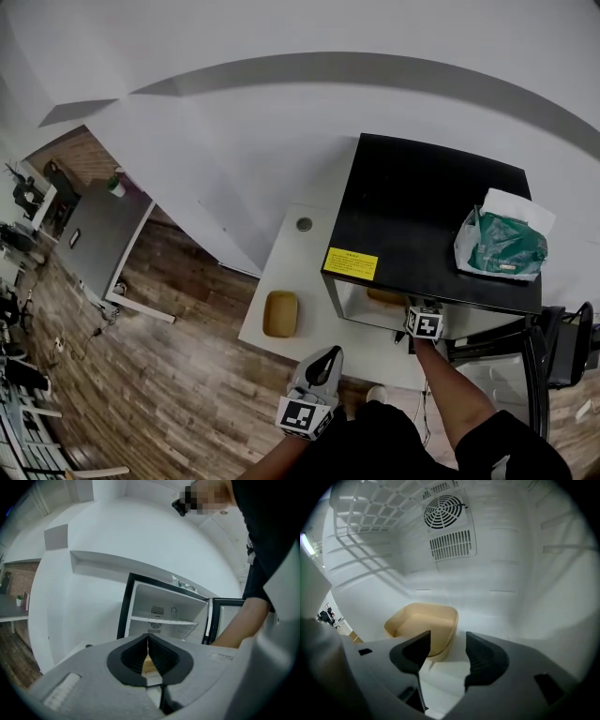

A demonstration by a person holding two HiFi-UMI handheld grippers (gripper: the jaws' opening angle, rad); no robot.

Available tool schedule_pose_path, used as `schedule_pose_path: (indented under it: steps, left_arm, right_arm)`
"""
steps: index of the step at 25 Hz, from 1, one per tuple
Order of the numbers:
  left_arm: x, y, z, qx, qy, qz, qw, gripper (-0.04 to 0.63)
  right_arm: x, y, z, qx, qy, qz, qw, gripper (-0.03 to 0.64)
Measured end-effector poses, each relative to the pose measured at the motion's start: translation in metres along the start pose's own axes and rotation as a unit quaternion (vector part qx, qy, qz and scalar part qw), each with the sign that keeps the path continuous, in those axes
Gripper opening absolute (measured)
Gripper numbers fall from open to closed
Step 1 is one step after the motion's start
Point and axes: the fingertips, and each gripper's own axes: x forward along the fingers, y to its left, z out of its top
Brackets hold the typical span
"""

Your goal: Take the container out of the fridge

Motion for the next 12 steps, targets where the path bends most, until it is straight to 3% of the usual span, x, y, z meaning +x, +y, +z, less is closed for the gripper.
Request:
schedule_pose_path:
  steps: [7, 12]
  left_arm:
    - [-0.013, 0.006, -0.007, -0.002, 0.008, 0.013, 0.9999, 0.017]
    - [-0.015, 0.004, -0.004, -0.007, 0.002, -0.005, 1.0000, 0.017]
  right_arm:
    - [0.007, 0.000, -0.001, 0.021, 0.005, 0.006, 1.000, 0.225]
    - [0.008, 0.008, -0.001, 0.014, 0.014, 0.016, 1.000, 0.124]
